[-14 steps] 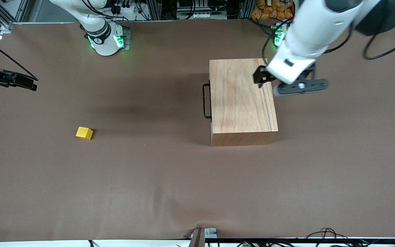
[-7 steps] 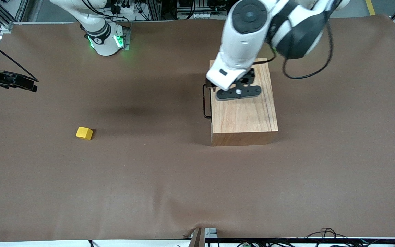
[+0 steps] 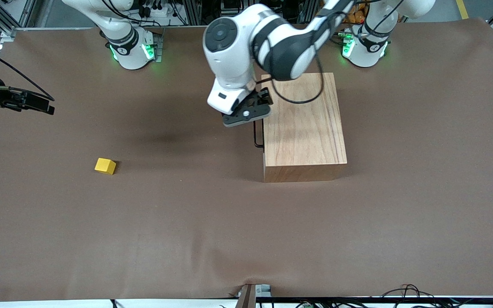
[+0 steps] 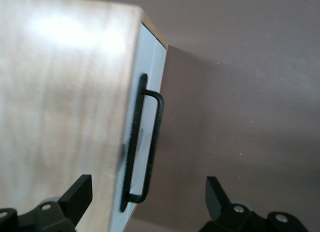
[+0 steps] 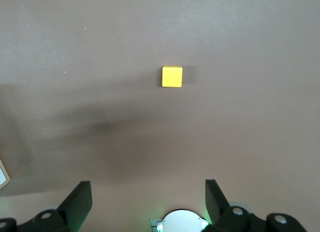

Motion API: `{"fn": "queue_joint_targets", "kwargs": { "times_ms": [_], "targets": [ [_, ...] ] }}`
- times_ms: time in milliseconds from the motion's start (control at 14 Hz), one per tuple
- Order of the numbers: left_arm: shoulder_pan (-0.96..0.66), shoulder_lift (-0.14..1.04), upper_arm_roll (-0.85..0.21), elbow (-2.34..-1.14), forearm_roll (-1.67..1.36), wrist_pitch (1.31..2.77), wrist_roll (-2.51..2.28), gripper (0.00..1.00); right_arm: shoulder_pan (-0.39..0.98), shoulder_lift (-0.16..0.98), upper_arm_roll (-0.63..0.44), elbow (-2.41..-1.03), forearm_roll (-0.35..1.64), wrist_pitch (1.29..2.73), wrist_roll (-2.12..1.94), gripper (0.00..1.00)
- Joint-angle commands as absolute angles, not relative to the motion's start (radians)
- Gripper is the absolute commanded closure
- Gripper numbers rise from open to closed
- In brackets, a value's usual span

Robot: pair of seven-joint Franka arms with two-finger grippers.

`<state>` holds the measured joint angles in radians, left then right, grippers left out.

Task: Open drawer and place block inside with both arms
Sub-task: 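Move the left gripper over the box toward the black drawer handle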

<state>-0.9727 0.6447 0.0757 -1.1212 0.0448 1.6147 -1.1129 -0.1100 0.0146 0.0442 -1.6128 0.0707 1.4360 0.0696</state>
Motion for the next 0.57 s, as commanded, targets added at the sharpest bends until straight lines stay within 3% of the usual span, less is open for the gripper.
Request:
{"fn": "queue_joint_targets", "kwargs": {
  "times_ms": [0,500],
  "targets": [
    [-1.014,0.727,0.121,-1.052,0.064,1.638,-1.163,0.00,-0.104,0.017,0.055,-1.563,0.072,1.421,0.075,0.00],
    [-1.110,0.807,0.176,-1.055,0.095,1.672,-1.157,0.00,-0.069,0.017,0.055,-1.594,0.066,1.425,0.086,0.00]
  ]
}}
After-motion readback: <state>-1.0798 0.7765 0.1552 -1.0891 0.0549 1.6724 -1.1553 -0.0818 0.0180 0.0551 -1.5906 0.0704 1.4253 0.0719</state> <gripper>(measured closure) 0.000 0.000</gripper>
